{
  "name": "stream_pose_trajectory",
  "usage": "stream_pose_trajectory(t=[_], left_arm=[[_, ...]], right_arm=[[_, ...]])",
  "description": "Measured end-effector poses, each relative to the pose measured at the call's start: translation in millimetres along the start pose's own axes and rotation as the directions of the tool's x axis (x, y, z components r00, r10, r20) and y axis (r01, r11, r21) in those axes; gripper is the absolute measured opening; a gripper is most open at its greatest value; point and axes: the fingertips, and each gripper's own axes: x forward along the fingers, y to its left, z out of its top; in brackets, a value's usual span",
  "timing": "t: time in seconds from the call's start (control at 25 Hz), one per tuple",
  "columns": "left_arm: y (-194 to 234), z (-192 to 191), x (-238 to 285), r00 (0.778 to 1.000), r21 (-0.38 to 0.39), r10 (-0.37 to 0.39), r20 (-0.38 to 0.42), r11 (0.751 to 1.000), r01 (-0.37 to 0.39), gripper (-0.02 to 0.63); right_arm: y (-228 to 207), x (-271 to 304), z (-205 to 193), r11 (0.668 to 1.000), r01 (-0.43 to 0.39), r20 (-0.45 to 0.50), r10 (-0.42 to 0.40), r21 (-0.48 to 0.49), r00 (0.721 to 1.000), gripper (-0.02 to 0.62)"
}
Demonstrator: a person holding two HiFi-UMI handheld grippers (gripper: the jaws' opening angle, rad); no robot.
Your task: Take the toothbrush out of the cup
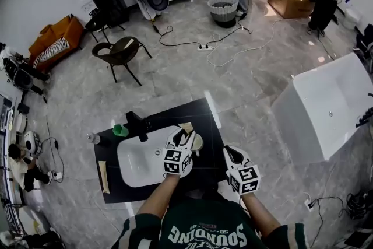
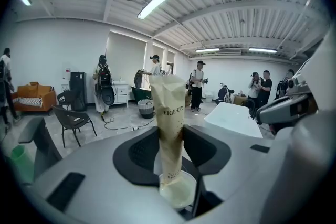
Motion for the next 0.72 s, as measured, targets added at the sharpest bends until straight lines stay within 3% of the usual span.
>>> stream_pose_trajectory(t=[0.48, 0.72], left_arm=[[9, 40, -43, 0.994, -0.011, 0.060, 0.091, 0.998, -0.059, 0.147], [33, 40, -75, 0.986, -0.042, 0.114, 0.121, 0.993, -0.110, 0.144]], right_arm=[[29, 11, 8, 0.996, -0.085, -0.004, 0.085, -0.025, 0.996, 0.041], [57, 28, -2, 0.990, -0.135, -0.033, 0.134, -0.038, 0.990, 0.041]])
